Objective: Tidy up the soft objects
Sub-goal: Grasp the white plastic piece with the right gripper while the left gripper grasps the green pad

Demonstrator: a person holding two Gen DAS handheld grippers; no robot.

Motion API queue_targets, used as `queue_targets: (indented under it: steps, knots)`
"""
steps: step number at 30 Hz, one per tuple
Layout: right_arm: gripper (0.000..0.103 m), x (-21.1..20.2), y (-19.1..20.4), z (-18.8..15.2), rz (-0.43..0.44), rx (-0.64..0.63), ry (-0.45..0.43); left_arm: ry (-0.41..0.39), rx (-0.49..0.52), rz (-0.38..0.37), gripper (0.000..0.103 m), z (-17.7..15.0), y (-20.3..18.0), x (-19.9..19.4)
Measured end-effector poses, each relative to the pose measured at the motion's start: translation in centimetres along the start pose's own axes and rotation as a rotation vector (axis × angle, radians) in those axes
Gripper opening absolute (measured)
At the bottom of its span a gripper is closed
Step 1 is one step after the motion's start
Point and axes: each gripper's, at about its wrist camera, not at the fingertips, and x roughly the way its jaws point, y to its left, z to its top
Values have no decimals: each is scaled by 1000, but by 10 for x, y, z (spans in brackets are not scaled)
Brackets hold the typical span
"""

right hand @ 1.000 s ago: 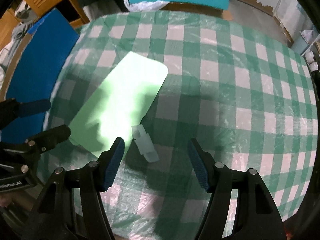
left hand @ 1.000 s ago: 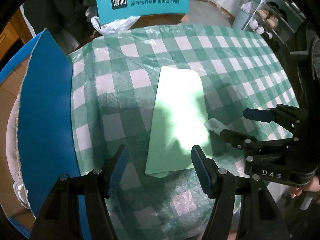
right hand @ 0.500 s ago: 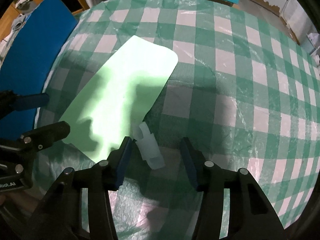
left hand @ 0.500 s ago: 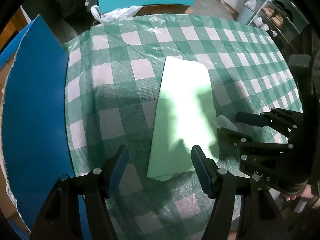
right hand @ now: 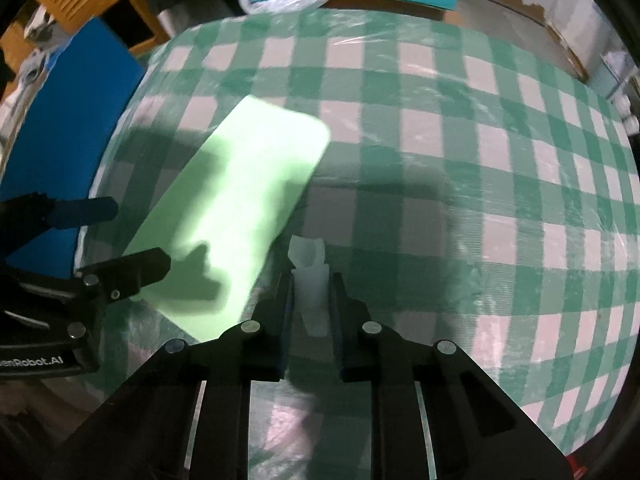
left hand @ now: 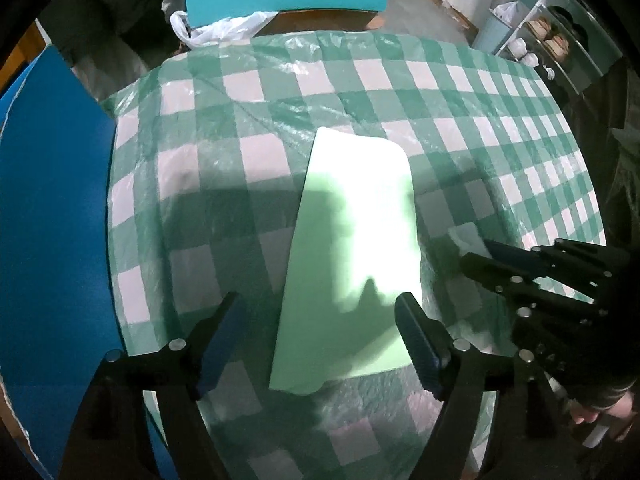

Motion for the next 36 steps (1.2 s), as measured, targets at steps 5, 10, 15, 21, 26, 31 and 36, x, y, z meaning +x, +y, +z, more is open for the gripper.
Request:
queue_targets:
  steps: [5,10,15,21,26,31,36]
  knots:
    - [16,-14,-20,-1,8,32,-17,26,-30,0,80,8,-3,13]
    - [16,-10,-20,5,20,51,-31,27,-63,-23,87,17,-8,21]
    - [16,-18,-28,0,30,60,-41,33,4,45,93,19,-26,32]
    - [16,-18,-29,0,38,74,-49,39,77,84,95,15,-49,41]
    - [16,-21,-32,-1,40,84,-59,37,144,152,96,11,-62,47]
    - [16,-24,-33,-2,39,89,-66,11,159,167,93,7,-68,43]
    - [16,-26,-33,-2,39,92,-71,-16,171,163,58,7,-69,34]
